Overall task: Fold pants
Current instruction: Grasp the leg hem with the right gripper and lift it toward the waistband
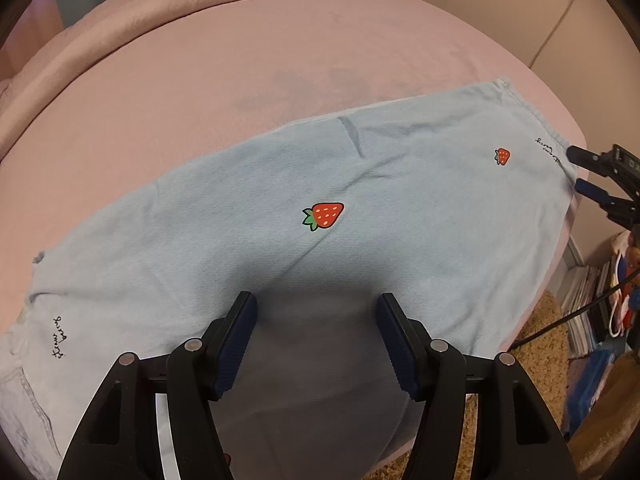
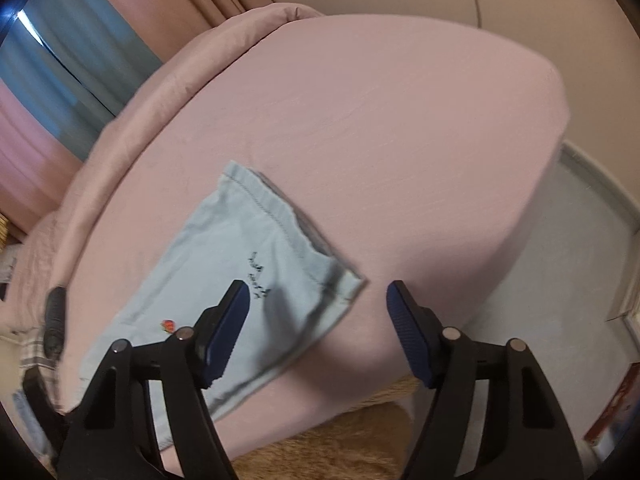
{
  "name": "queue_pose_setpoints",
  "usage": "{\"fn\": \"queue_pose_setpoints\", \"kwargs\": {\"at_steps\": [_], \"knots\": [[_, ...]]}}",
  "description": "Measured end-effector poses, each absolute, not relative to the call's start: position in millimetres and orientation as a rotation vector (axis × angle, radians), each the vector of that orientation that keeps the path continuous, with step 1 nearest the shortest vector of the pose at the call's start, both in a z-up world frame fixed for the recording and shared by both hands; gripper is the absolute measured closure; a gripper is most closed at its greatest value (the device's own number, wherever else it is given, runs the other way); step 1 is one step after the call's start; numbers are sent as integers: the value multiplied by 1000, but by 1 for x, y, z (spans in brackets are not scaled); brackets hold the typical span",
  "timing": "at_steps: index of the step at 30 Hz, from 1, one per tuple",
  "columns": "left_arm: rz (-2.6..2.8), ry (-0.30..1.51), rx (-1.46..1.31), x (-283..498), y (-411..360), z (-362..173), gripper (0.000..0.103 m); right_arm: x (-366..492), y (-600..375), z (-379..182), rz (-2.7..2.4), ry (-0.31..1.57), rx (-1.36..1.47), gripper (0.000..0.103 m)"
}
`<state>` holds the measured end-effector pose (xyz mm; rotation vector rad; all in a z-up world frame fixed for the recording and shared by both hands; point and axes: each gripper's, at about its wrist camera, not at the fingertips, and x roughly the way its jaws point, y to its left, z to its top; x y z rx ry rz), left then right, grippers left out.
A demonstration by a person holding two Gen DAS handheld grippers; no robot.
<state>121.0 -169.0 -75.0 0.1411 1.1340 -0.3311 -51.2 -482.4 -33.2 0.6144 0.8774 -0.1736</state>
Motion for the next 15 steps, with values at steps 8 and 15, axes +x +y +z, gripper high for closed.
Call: {"fn": "queue_pose_setpoints", "kwargs": {"at_steps": [8,15], "knots": [[-341,1124,144,125,-173,-76,40,-45,-477,-46,-160,831,721,83],[-342,1117,144,126,-176,-76,41,-37,-447,-7,-114,738,668,88]]}}
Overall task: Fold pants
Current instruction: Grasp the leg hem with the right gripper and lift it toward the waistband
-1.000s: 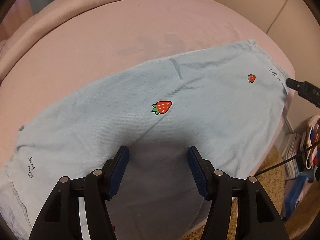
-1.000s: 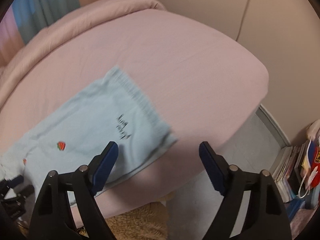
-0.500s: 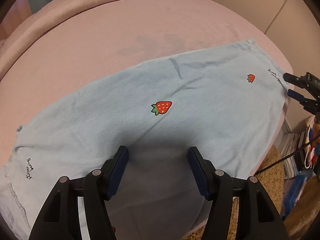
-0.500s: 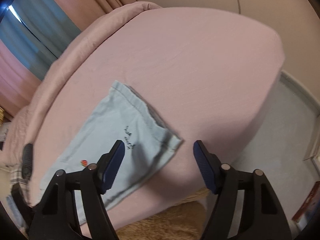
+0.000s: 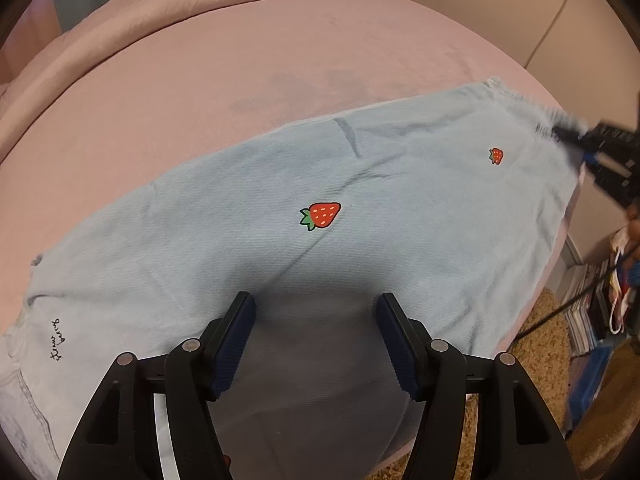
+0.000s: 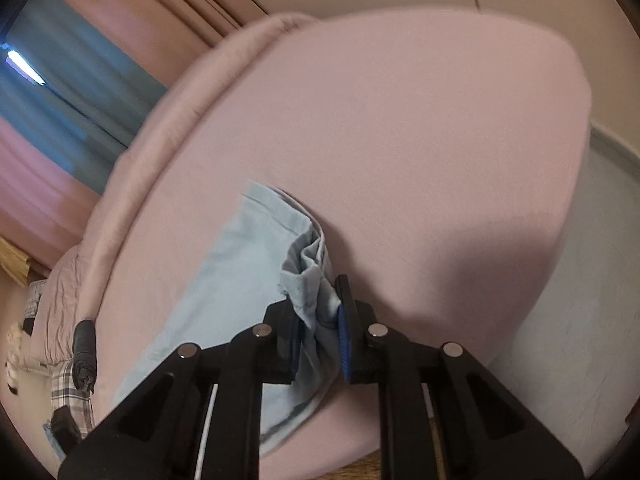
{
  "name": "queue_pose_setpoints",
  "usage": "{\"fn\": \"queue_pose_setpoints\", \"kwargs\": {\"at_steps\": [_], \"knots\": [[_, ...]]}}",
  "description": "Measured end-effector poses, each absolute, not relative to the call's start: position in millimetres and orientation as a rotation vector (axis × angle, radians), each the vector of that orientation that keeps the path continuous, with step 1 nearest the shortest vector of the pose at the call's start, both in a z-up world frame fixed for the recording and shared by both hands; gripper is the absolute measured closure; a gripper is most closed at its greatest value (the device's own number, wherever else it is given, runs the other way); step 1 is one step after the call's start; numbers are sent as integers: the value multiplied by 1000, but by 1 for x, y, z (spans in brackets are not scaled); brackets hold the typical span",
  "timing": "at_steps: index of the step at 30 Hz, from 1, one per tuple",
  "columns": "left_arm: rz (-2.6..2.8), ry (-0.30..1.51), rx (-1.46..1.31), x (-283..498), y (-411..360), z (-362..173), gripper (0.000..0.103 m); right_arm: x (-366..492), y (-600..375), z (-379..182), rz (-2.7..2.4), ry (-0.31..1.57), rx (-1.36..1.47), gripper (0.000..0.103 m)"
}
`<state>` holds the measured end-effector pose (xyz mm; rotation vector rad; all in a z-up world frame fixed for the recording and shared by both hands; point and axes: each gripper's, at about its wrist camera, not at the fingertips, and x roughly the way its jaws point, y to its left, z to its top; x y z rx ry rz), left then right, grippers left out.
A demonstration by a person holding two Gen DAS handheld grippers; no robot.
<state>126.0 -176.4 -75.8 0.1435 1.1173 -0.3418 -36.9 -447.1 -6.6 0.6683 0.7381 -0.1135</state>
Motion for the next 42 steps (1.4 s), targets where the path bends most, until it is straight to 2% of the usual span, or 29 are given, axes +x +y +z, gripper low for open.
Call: {"fn": "queue_pose_setpoints", "kwargs": {"at_steps": [4,8,17,25,33,39,40,41,42], "knots": [[-338,1109,142,125,-177,-75,41,-37,-389,43,65,668,527,88],[-375,1121,111,127,-171,-71,40,-38,-314,62,289,666,421,88],[-455,1154,-203,147,-109,-23,41,-38,-236,14,486,820,407,88],[-446,1244,-194,172,-125,-26,41,-47,-205,3,491,854,333,88],[-484,1184,-341,169,-93,1,41,-51,-217,-3,492,876,351,88],[-462,1279,-180,179,-132,-23,41,-54,-190,-4,550,866,310,88],[-444,1274,-194,180,-129,-24,46,-54,-186,-4,547,867,296,88],[-429,1261,-219,181,-125,-22,75,-54,-183,-5,546,873,293,88],[-402,1247,-212,183,-120,-19,97,-54,-181,-5,547,880,301,88]]}}
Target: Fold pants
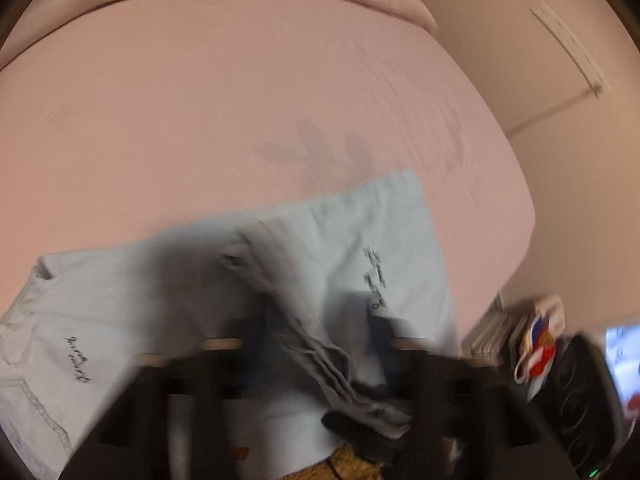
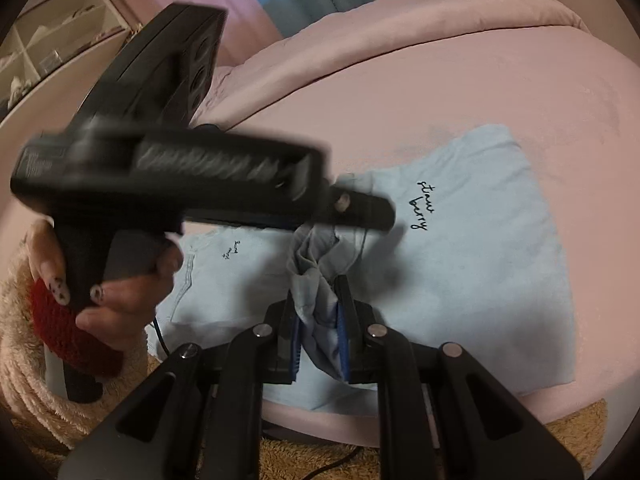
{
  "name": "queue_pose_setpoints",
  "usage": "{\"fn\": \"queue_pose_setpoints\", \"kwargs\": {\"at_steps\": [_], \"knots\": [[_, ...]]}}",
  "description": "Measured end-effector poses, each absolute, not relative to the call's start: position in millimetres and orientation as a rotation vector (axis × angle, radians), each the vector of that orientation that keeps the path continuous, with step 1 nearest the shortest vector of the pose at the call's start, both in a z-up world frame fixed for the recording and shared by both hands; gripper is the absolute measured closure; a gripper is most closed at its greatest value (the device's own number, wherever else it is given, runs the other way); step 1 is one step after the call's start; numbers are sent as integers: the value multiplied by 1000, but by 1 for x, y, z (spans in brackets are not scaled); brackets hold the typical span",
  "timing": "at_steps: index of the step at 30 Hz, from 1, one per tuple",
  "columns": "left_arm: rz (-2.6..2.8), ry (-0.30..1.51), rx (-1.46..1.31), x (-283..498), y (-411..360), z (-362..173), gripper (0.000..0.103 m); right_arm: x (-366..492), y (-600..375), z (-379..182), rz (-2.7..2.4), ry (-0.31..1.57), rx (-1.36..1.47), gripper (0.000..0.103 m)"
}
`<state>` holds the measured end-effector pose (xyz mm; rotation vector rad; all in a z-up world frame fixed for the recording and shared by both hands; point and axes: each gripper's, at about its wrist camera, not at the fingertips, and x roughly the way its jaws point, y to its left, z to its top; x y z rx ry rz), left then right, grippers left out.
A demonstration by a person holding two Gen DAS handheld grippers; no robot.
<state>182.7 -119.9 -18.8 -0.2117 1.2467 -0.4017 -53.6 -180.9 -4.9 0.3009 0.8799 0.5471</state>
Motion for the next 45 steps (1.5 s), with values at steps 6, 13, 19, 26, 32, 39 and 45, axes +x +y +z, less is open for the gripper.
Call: {"fn": "queue_pose_setpoints", "kwargs": {"at_steps": [6,13,19,26,32,39,45], "knots": [[-344,1119,-120,168,-87,13,99,-49,-146,10,621,845,306,88],[-211,1140,-13,169,-49,-13,98,-37,-89,-8,665,908,242,88],[-153,1201,-2,168,-36,-52,98,-23,-76,-40,629,998,224,87],[-146,1193,-18,163,-33,-50,98,-20,-86,-24,635,1070,229,69],[-155,1117,-65,138,-31,-14,98,-30,-169,22,458,934,286,53],[-230,1124,-26,127,-59,-36,98,-35,-198,-18,301,1049,235,98],[-206,1148,22,105,-66,-75,98,-63,-214,-26,298,1018,276,103]]}}
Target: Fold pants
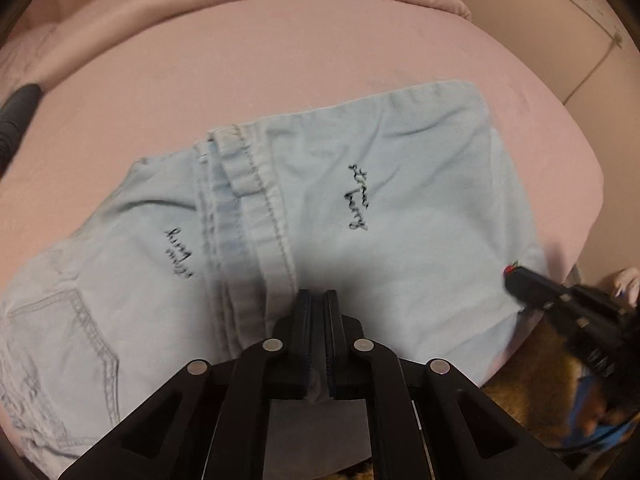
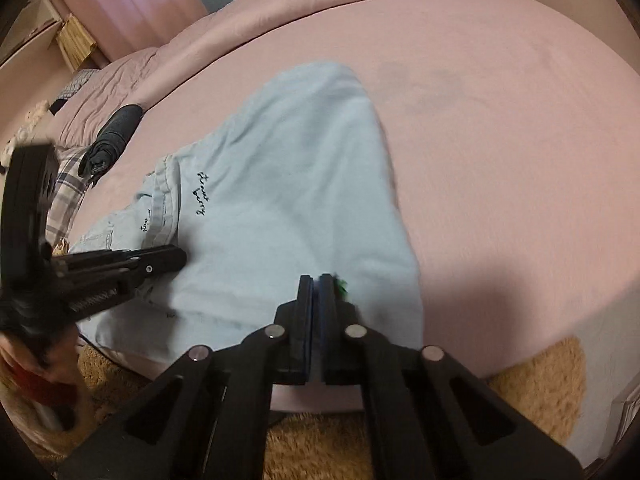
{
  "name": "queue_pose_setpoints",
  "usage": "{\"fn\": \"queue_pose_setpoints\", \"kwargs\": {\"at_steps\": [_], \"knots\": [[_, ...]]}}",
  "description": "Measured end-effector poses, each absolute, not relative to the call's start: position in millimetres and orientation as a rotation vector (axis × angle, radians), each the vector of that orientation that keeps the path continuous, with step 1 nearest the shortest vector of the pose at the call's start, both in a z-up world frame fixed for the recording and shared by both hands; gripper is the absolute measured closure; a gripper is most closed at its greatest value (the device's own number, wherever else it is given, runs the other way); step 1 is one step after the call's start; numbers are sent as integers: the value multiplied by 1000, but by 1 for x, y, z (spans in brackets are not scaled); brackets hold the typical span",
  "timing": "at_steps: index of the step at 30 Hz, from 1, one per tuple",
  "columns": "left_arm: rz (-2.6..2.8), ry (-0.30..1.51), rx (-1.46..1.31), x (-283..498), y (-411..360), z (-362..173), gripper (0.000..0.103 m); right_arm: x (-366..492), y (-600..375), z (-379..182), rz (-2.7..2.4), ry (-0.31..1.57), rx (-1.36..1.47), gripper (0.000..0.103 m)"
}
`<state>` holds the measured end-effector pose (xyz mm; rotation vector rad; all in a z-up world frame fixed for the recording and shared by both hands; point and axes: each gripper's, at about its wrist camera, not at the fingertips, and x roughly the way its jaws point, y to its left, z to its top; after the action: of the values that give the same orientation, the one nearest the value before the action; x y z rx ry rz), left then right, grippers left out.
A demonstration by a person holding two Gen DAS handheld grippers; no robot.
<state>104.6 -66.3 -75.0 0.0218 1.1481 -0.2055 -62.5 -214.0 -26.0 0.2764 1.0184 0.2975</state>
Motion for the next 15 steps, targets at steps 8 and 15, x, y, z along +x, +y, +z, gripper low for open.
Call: {"fn": "queue_pose_setpoints", "kwargs": {"at_steps": [8,15], "knots": [[-188,1153,-82,87,-38,-73,99,-36,-220,10,296,946,272,92],[-166,1133,-74,70,-36,-75,99,67,-197,-14,278,1069,224,92]]}}
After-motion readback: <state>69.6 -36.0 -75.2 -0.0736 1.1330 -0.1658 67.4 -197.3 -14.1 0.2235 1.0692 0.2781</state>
